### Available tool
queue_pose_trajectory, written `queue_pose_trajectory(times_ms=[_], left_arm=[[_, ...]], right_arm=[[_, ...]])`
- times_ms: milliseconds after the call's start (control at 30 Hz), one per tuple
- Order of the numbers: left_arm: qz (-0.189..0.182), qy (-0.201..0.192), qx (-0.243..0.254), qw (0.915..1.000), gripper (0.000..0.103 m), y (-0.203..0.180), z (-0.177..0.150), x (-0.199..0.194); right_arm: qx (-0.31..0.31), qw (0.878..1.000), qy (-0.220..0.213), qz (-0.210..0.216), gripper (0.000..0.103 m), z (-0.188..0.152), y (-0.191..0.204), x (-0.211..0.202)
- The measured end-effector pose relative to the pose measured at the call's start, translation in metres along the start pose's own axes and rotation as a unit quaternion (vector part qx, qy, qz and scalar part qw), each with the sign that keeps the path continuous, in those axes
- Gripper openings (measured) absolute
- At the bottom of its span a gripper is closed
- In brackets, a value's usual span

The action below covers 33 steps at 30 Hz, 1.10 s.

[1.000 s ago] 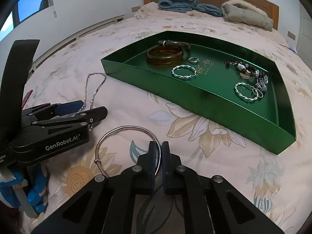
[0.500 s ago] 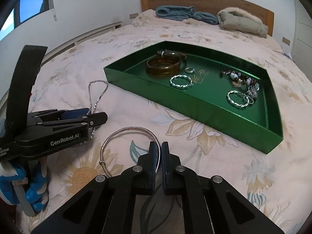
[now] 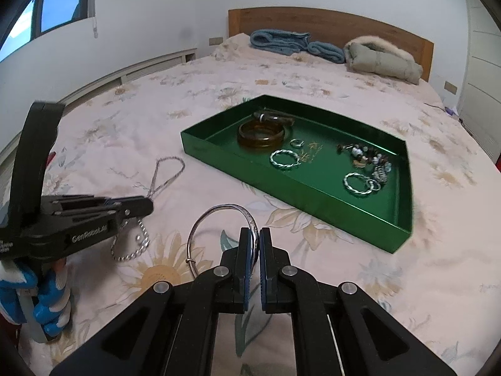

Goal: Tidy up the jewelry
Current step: 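Carry the silver necklace and silver bangle into the green tray and release both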

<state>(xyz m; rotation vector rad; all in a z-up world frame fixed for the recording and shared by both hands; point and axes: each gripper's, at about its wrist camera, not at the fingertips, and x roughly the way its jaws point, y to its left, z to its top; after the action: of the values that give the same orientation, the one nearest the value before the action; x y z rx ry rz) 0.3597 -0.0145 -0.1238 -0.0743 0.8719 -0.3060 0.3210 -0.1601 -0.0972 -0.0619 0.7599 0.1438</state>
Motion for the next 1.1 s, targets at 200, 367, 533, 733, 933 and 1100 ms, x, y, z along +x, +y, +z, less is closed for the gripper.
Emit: queue_pose_trajectory(times_ms=[200,367,533,733,933,1100], left_arm=[[0.002,-0.026,0.011,0.9996,0.004,-0.011,-0.005,-0.039],[-0.002,-0.043,0.016,0.9989,0.004,-0.021,-0.010,-0.071],[0.007,-0.065,0.027,0.9975,0.004,-0.031,-0.017,-0.106],[0.025,-0.093,0.046,0.9943,0.004,-0.042,-0.028,-0.144],[0.039,-0.119,0.063,0.9901,0.004,-0.051,-0.032,-0.175],[0.043,-0.136,0.068,0.9874,0.004,-0.056,-0.025,-0.190]], right_arm=[[-0.001,1.000,-0.016,-0.007,0.005,-0.001,0.004,-0.031],[0.001,0.999,-0.030,-0.012,0.005,-0.004,0.009,-0.063],[0.004,0.999,-0.046,-0.013,0.005,-0.009,0.014,-0.096],[0.006,0.998,-0.063,-0.016,0.005,-0.018,0.019,-0.134],[0.007,0.997,-0.079,-0.023,0.005,-0.019,0.022,-0.163],[0.006,0.995,-0.095,-0.030,0.005,-0.010,0.022,-0.180]])
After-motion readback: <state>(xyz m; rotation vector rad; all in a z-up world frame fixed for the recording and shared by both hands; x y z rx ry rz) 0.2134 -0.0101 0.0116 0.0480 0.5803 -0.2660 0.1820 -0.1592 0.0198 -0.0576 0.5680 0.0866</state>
